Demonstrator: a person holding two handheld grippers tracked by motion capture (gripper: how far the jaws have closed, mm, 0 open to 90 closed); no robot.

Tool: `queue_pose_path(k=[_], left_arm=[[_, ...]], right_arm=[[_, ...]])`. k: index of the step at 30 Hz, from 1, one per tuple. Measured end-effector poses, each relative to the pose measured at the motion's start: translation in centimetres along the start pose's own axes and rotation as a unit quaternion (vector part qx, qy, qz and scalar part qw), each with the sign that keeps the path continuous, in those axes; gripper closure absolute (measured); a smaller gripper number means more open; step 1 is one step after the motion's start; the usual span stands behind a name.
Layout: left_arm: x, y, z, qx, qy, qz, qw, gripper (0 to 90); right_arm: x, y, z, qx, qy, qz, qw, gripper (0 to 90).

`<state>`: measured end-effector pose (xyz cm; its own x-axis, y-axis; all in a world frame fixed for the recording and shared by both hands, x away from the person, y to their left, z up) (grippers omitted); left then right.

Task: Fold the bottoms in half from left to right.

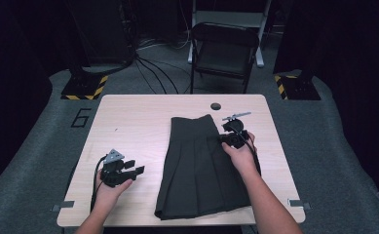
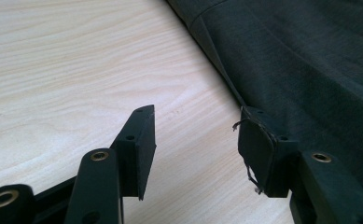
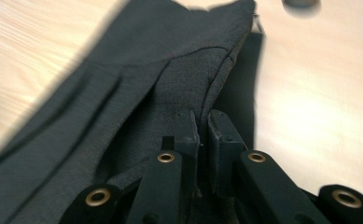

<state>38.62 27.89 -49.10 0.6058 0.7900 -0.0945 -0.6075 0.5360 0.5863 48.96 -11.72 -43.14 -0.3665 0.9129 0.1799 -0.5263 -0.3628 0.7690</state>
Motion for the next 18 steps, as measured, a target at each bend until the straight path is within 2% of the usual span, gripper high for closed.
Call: queue_pose_path(k=[2,3,4,6,8,9,11,13,14,17,18], left_arm=[[-0.1,-0.1,0.0,-0.001,0.000,0.000,1.0000,46.4],[-0.2,-0.1,0.0,0.002,-0.003,-0.002,1.0000,46.4],[-0.4,-0.3,0.0,0.002,-0.004,-0.003,1.0000,46.4],[-0.5,-0.4,0.0,0.006,-0.007,-0.006,0.9999,46.4],[-0.6,-0.5,0.0,0.006,-0.007,-0.008,0.9999,46.4],[-0.7,-0.6,0.0,0.003,-0.008,-0.006,0.9999,46.4],[-0.8,-0.6,-0.1,0.004,-0.009,-0.007,0.9999,46.4],[-0.9,-0.6,-0.1,0.006,-0.010,-0.010,0.9999,46.4],[-0.9,-0.6,-0.1,0.006,-0.010,-0.010,0.9999,46.4],[-0.8,-0.5,0.0,0.005,-0.013,-0.009,0.9999,46.4],[-0.9,-0.4,0.0,0.005,-0.008,-0.012,0.9999,46.4]], right_arm=[[-0.9,-1.4,-1.0,0.012,-0.003,-0.012,0.9998,82.6],[-0.9,-1.4,-1.0,0.012,-0.003,-0.012,0.9998,82.6],[-1.4,-2.6,-1.9,0.023,-0.001,-0.027,0.9994,82.2],[-1.8,-3.7,-2.7,0.032,-0.006,-0.034,0.9989,81.6],[-2.0,-4.2,-3.0,0.038,-0.015,-0.034,0.9986,81.2],[-2.3,-4.8,-3.5,0.035,-0.017,-0.027,0.9989,80.5],[-2.4,-5.0,-3.7,0.034,-0.018,-0.026,0.9989,79.8],[-2.7,-4.8,-3.9,0.008,-0.036,-0.011,0.9993,66.0],[-2.7,-4.6,-3.9,0.002,-0.042,-0.007,0.9991,65.0],[-2.7,-3.8,-4.0,-0.014,-0.033,-0.003,0.9994,63.5],[-2.6,-3.0,-4.2,-0.029,-0.022,-0.002,0.9993,59.4]])
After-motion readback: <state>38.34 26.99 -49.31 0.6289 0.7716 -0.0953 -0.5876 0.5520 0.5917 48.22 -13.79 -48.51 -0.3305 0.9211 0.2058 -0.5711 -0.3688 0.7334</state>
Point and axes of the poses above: each handheld gripper's, and its own axes: y roughly backward along the jaws, z roughly out of its top, x roughly to its left, the point moved 1 cm from there along -y, roughly forward along the jaws, and after that the axes turned 7 degrees about -y, right-handed, at the moved point
